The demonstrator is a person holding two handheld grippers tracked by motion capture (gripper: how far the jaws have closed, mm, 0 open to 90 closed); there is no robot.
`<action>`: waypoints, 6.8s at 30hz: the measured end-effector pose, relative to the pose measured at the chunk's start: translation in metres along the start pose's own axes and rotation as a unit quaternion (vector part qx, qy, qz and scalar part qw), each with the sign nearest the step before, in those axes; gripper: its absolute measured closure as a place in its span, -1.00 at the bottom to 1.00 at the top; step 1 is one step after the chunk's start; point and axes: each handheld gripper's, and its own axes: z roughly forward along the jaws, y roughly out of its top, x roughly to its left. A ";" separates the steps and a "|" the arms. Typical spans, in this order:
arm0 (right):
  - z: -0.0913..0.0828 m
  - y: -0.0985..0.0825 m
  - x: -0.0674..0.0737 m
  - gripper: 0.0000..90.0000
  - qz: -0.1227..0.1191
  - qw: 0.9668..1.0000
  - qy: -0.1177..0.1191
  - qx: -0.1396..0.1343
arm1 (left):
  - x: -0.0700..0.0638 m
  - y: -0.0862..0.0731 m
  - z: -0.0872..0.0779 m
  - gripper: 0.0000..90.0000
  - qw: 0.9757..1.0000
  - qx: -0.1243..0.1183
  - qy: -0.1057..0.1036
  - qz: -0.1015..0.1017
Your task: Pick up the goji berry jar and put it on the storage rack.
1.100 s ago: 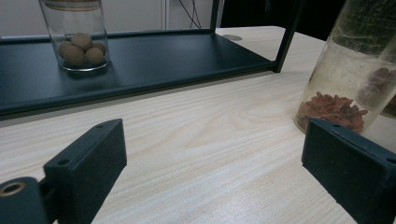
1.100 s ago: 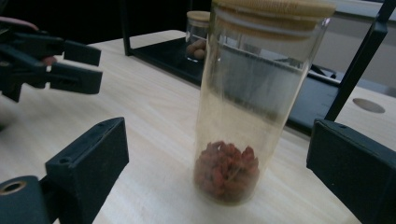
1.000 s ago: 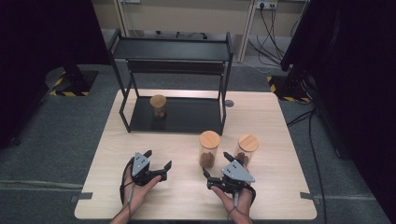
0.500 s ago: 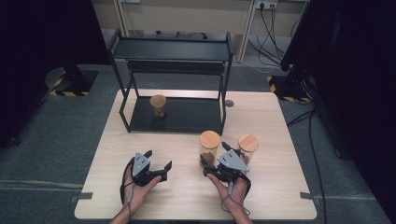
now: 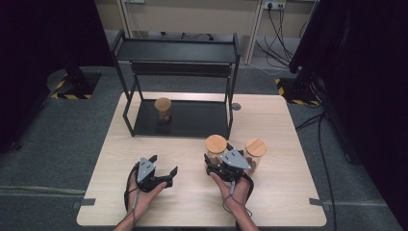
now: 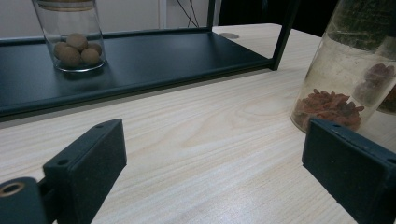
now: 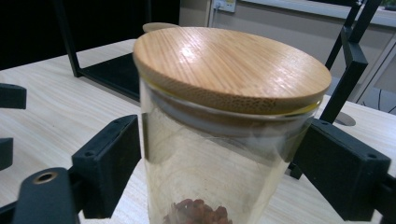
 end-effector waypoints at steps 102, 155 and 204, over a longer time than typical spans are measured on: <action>0.100 0.120 -0.010 -0.44 0.028 0.999 0.010 -0.028 | -0.002 0.000 -0.001 -0.87 1.000 -0.003 0.004 0.012; 0.167 0.124 -0.015 -0.44 0.047 0.999 0.002 0.012 | -0.004 -0.001 -0.001 -0.87 1.000 -0.004 0.003 0.019; 0.215 0.119 -0.017 -0.44 0.065 0.997 -0.019 0.043 | -0.003 0.000 -0.001 -0.87 1.000 -0.004 0.001 0.016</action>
